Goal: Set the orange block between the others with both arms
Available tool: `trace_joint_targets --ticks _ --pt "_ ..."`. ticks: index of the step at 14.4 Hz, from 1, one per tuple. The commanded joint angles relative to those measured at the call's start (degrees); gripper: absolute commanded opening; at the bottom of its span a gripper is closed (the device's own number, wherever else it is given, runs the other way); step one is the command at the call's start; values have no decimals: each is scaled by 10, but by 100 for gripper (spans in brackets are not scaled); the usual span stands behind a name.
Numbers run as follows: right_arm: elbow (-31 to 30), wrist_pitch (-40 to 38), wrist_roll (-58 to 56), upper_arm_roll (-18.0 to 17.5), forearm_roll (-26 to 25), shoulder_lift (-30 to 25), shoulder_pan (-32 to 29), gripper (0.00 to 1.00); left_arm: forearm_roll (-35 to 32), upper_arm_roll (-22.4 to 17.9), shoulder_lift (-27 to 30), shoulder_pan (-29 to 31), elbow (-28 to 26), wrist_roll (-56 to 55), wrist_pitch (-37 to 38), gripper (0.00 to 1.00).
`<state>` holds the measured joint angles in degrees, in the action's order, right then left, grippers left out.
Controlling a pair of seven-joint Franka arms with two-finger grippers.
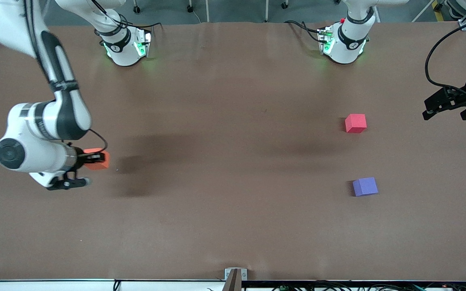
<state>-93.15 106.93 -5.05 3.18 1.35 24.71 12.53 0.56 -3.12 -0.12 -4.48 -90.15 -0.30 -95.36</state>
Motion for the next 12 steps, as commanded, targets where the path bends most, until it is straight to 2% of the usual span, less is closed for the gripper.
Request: trace_joint_targets --ticks 1,3,5,9,12 --pt "61 -4 0 2 2 49 108 33 -11 5 11 3 -10 3 -7 100" --pt "146 8 -38 0 -3 113 181 33 -11 5 11 3 -11 3 -7 100" --pt "222 11 -92 0 -4 175 224 33 -11 5 11 3 -11 3 -7 100" --pt "277 29 -183 2 -13 231 298 33 -11 5 11 3 -14 3 -11 100" --pt "304 29 -231 2 -92 262 354 33 -11 5 11 3 -14 3 -11 100"
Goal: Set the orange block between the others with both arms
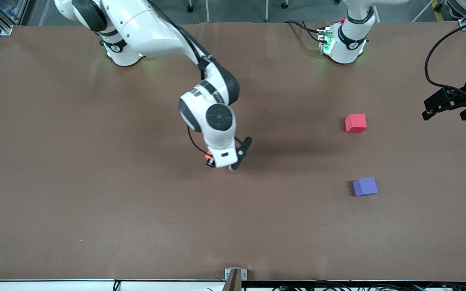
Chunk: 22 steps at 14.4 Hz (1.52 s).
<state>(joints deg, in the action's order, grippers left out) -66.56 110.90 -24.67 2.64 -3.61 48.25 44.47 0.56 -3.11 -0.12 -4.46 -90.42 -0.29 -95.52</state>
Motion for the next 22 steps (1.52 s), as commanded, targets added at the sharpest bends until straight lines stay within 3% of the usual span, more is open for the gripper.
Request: trace_joint_targets --ticks 1,6,10,11,12,15,20,22 --pt "39 -10 -49 7 -50 31 47 33 -11 5 11 3 -12 3 -10 100" --pt "48 20 -84 13 -74 56 87 34 -11 5 11 3 -12 3 -10 100" --pt "67 33 -98 11 -90 101 97 43 -11 5 11 3 -12 3 -10 100" --pt "67 31 -98 10 -90 102 97 59 -11 5 11 3 -15 3 -12 100" --pt "67 22 -95 10 -88 98 97 100 -11 5 11 3 -15 3 -12 100" --pt "67 -48 -94 12 -51 45 78 100 -11 5 11 3 -15 3 -12 100" --pt "67 -124 -89 15 -45 -52 23 100 -11 5 7 2 -25 4 -11 100" --pt "66 -174 -32 15 -46 -101 -37 100 -11 6 2 -5 -47 -1 -8 100"
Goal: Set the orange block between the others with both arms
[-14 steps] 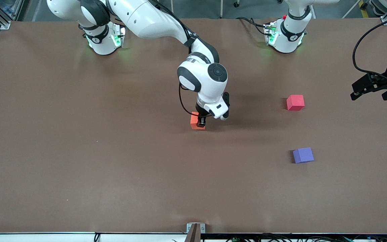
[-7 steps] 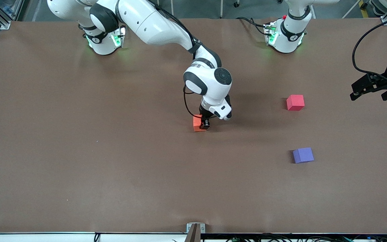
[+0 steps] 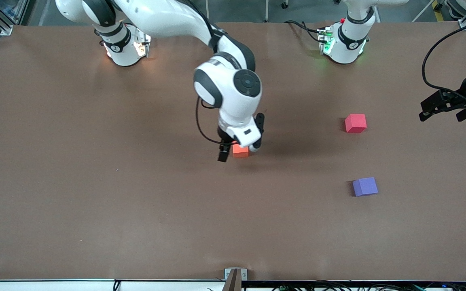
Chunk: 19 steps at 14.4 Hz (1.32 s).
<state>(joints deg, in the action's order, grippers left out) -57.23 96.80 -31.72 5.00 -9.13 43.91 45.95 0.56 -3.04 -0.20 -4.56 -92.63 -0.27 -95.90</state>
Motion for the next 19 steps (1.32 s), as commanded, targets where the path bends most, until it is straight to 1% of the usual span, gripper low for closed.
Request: trace_joint_targets --ticks 1,2,4,6,8,10,11,12,13,15,17,18,19 --pt "-28 -55 76 -10 10 -76 -87 100 -10 14 0 -13 -33 -11 -4 100" --pt "-29 -64 120 -10 9 -87 -124 100 -10 24 -13 -19 -33 -30 -5 100" --pt "-29 -65 179 -10 10 -95 -188 100 -7 60 -44 -26 -31 -98 -20 100" --pt "-30 -88 234 -10 12 -99 -237 100 -2 98 -73 -26 -32 -146 -52 100" --pt "-30 -117 318 -10 11 -99 -268 100 8 133 -102 -27 -31 -191 -88 100" --pt "-31 -133 433 -10 11 -103 -281 100 8 173 -138 -34 -26 -261 -132 100" --pt "-30 -146 491 -10 11 -107 -290 100 4 184 -154 -45 -25 -294 -153 100" --pt "-30 -151 524 -8 10 -110 -297 100 2 187 -177 -68 -18 -326 -175 100" --pt "-30 -149 539 -6 4 -117 -305 100 1 186 -203 -94 -7 -356 -193 100" --pt "-28 -147 534 21 8 -125 -317 100 -5 186 -252 -131 23 -404 -222 100" --pt "-36 -142 522 20 15 -156 -356 100 -2 187 -300 -153 53 -429 -226 100" --pt "-52 -134 492 23 14 -175 -361 100 -2 186 -327 -173 74 -445 -228 100" --pt "-89 -117 460 25 14 -205 -368 100 -2 186 -354 -185 95 -460 -234 100"
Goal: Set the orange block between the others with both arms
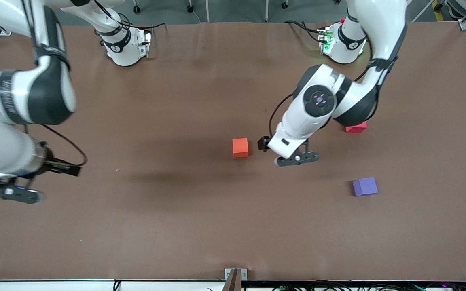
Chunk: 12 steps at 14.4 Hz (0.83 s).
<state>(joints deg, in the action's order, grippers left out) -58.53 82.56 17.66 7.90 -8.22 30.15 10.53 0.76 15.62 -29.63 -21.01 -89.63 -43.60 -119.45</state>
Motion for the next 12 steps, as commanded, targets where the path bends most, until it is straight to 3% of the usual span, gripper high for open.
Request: trace_joint_targets --ticks 1,3,5,6,9,12 --pt "-123 63 -58 -4 13 -107 -37 100 -4 -1 -84 -34 80 -42 -7 100" --pt "-193 106 -109 -10 61 -166 -85 100 -4 -1 -110 -48 86 -47 -29 100" --pt "-202 106 -141 -37 114 -189 -144 100 -5 -5 -126 -68 86 -53 -47 100" --pt "-205 106 -142 -60 115 -199 -167 100 -7 -7 -133 -76 86 -56 -53 100" --pt "-205 97 -143 -70 107 -215 -163 100 -22 -8 -147 -92 86 -56 -56 100" --pt "-209 90 -147 -51 107 -229 -133 100 -55 -8 -165 -108 85 -83 -70 100"
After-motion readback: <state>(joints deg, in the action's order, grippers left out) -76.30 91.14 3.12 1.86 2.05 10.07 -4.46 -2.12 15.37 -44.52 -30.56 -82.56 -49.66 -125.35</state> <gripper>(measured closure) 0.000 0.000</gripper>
